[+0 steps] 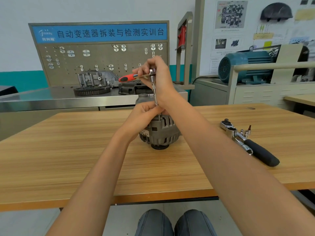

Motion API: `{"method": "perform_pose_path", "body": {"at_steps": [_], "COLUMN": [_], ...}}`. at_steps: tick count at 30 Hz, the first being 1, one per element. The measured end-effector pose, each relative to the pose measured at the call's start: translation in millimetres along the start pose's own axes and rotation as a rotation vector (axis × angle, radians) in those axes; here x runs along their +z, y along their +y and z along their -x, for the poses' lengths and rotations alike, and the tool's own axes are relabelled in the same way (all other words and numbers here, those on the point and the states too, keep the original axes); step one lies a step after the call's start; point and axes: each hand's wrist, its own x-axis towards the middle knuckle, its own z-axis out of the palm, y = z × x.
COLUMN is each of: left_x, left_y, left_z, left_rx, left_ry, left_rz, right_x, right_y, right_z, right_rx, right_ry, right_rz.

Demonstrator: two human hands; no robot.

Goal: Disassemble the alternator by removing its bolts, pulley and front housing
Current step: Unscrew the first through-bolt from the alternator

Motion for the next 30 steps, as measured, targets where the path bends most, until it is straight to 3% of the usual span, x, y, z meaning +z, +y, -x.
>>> {"method": "perform_pose_path", "body": {"at_steps": [4, 6, 8, 12, 14, 19, 25, 30], "left_x": [0.8, 0.9, 0.9, 0.1, 0.4, 0.1, -0.9, -2.3], "left_y": [0.4, 0.5, -0.4, -5.2, -5.0, -4.5, -3.0, -1.7], "left_z": [-1.2, -1.5, -1.8, -3.9, -3.5, -4.7, -2.7, -1.8], "left_rx": [-0.019, -0.026, -0.028, -0.045, -0.035, -0.043, -0.01, -0.018], "left_ry": [-0.011, -0.008, 0.016, 0.091, 0.095, 0.077, -0.017, -0.031], "left_rz": [-0.043, -0.054, -0.073, -0.115, -0.119, -0.102, 0.004, 0.001], "right_x": [-4.2, -4.7, -2.0, 0.8, 1.5, 0.8, 0.8, -2.1], "right_y": [0.0, 3.3, 10.4, 25.9, 27.6, 22.1, 6.0, 6.8], "right_z": [0.2, 1.8, 7.1, 18.4, 18.7, 15.0, 2.1, -1.3], "right_rx": [-0.039, -0.106, -0.259, -0.563, -0.572, -0.568, -0.12, -0.061], "right_ry": [0.127, 0.211, 0.291, 0.531, 0.573, 0.42, 0.13, 0.032], "right_rz": [-0.025, 0.077, 0.338, 1.174, 1.296, 0.93, 0.221, 0.047]}}
